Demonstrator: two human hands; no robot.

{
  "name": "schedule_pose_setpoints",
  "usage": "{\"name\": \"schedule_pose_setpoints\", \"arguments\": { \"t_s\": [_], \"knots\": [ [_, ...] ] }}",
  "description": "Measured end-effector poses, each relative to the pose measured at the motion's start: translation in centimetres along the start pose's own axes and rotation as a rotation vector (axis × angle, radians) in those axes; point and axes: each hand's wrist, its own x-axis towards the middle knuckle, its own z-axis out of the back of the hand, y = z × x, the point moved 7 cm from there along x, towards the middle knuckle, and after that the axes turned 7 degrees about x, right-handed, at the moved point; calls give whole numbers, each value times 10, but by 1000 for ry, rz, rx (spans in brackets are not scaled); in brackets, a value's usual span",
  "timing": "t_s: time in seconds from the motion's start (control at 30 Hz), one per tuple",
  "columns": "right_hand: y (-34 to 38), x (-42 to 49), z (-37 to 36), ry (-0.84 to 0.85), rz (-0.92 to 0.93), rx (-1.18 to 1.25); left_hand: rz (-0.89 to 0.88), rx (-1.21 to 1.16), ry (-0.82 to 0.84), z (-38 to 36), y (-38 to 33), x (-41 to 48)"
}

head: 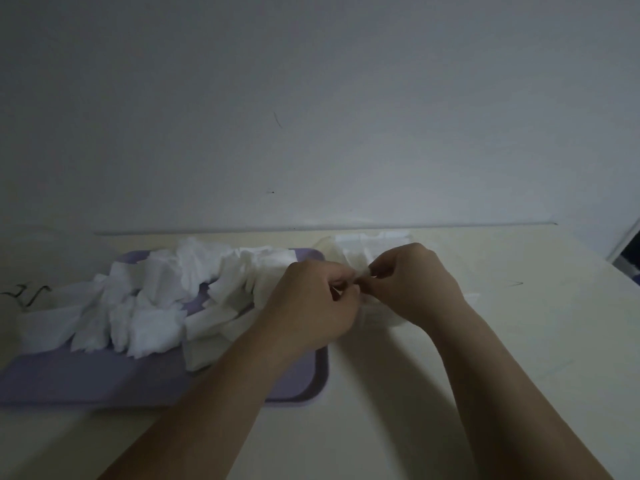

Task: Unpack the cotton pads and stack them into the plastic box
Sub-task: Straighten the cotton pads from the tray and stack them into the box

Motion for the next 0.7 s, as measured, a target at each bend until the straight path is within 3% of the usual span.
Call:
{"name": "schedule_pose_setpoints", "arguments": {
  "t_s": [0.37, 0.53, 0.6, 0.67, 0.7],
  "knots": [
    [6, -12, 15, 30, 2, 32, 28, -8, 4, 14, 8, -9],
    [14, -19, 24, -102, -21, 37, -176, 149, -124, 52, 1, -39],
    [31, -31, 27, -278, 81, 9, -192, 189, -162, 70, 8, -53],
    [59, -49, 23, -432, 349, 60, -147, 221, -182, 87, 25, -62],
    [73, -58, 12, -431, 463, 105, -102, 244, -195, 97, 37, -68]
  ]
}}
